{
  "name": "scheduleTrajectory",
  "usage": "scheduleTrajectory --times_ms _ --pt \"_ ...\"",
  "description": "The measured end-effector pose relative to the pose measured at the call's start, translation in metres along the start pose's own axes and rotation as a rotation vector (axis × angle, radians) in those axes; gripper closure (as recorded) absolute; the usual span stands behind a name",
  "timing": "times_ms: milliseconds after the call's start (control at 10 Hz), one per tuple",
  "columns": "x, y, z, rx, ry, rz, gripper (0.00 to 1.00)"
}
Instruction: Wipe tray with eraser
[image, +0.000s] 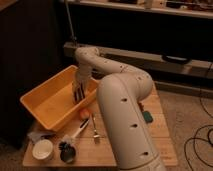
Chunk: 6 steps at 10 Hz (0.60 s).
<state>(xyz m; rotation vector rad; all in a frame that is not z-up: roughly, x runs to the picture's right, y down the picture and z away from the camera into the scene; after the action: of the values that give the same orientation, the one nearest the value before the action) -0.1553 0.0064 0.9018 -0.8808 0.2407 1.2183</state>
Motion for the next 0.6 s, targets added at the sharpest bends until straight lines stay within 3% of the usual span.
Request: scheduleTrajectory --times_ms 200,600 --pt "0.017 0.022 0.004 0.008 0.008 -0.066 1.00" --pt "0.079 0.081 0.021 0.006 0.055 -0.205 1.00"
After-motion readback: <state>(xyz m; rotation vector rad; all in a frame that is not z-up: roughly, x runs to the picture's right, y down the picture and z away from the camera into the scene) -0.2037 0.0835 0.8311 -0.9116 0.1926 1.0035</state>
